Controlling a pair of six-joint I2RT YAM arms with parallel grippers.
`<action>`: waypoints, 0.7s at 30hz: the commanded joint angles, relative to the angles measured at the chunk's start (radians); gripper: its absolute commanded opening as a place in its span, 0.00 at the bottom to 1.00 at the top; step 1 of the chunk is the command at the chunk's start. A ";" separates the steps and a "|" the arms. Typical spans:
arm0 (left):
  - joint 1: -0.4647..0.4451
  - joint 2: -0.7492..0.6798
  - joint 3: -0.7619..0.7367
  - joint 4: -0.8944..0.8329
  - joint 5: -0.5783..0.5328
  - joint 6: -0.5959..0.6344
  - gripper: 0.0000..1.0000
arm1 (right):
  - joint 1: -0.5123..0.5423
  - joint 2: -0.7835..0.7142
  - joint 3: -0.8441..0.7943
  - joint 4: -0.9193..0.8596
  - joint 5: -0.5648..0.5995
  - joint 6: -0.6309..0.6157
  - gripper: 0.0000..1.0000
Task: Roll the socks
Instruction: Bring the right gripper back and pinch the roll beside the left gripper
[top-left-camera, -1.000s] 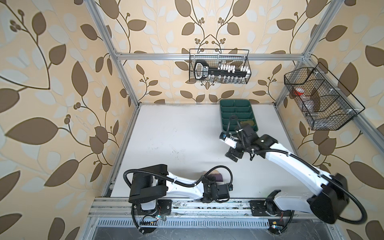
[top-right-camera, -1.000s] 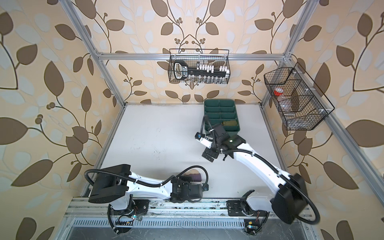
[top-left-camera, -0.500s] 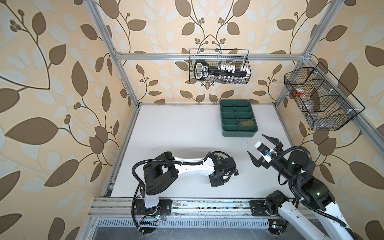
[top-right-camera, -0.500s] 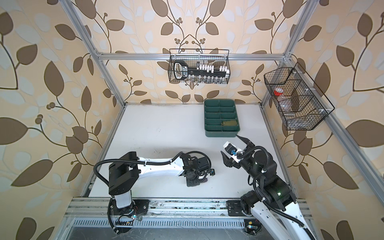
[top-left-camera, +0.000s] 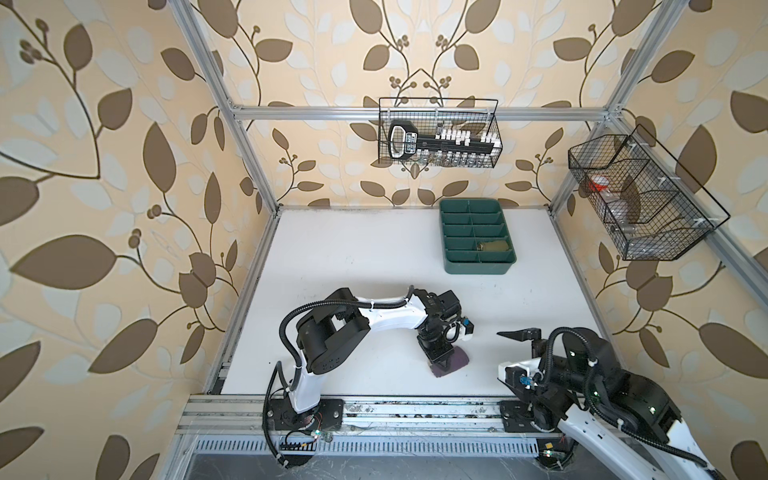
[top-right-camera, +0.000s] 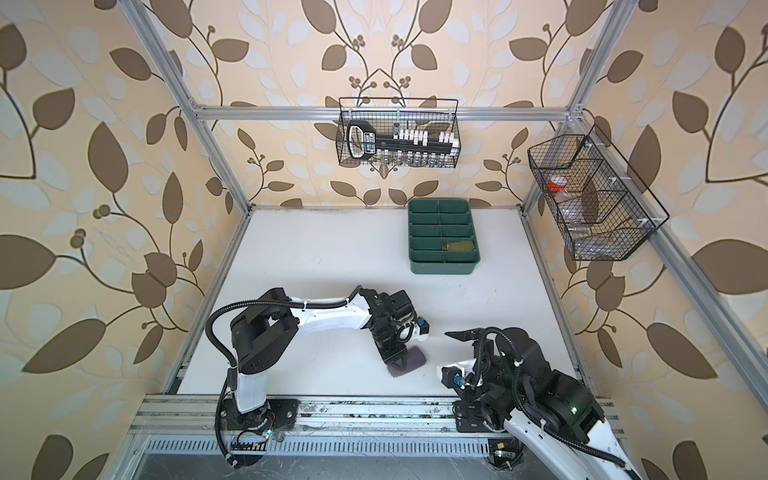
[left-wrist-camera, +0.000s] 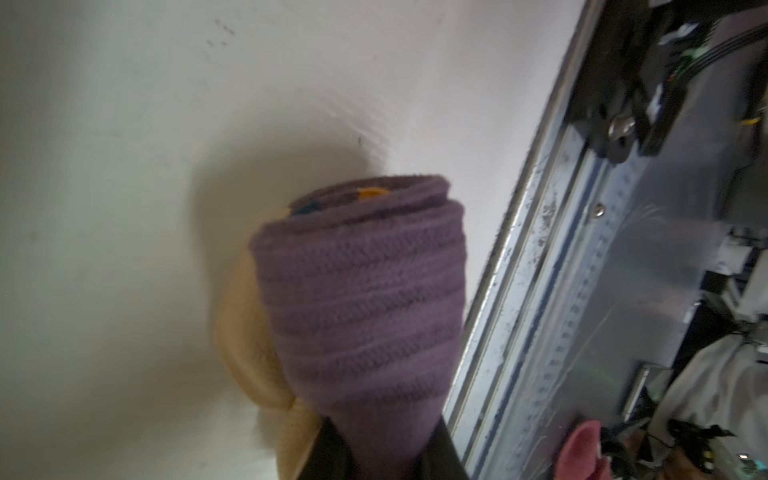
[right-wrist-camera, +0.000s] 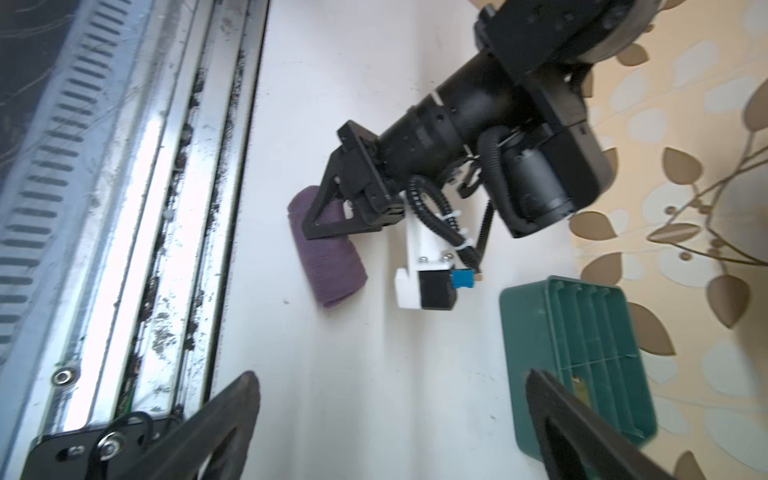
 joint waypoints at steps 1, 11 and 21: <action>-0.014 0.139 -0.142 0.045 -0.016 -0.090 0.01 | 0.031 0.025 -0.044 -0.021 -0.047 -0.012 1.00; -0.007 0.122 -0.180 0.089 -0.061 -0.103 0.01 | 0.407 0.223 -0.190 0.191 0.233 0.174 0.94; -0.007 0.111 -0.194 0.103 -0.073 -0.114 0.02 | 0.525 0.549 -0.178 0.374 0.432 0.205 0.89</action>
